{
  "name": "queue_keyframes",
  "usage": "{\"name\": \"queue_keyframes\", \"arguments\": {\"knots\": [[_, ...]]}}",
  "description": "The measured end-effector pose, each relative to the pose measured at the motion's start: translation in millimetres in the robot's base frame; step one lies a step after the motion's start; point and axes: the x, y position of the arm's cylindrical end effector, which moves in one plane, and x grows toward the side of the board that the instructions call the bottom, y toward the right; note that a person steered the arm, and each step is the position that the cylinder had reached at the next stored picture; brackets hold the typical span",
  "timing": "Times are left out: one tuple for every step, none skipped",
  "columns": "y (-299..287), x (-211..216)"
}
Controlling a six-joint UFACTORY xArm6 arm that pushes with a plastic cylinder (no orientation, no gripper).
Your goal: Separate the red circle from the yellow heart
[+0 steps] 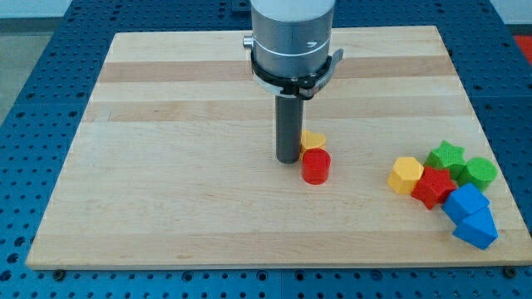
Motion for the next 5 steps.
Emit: {"name": "queue_keyframes", "arguments": {"knots": [[7, 3], [20, 5], [36, 5], [46, 10], [49, 19]]}}
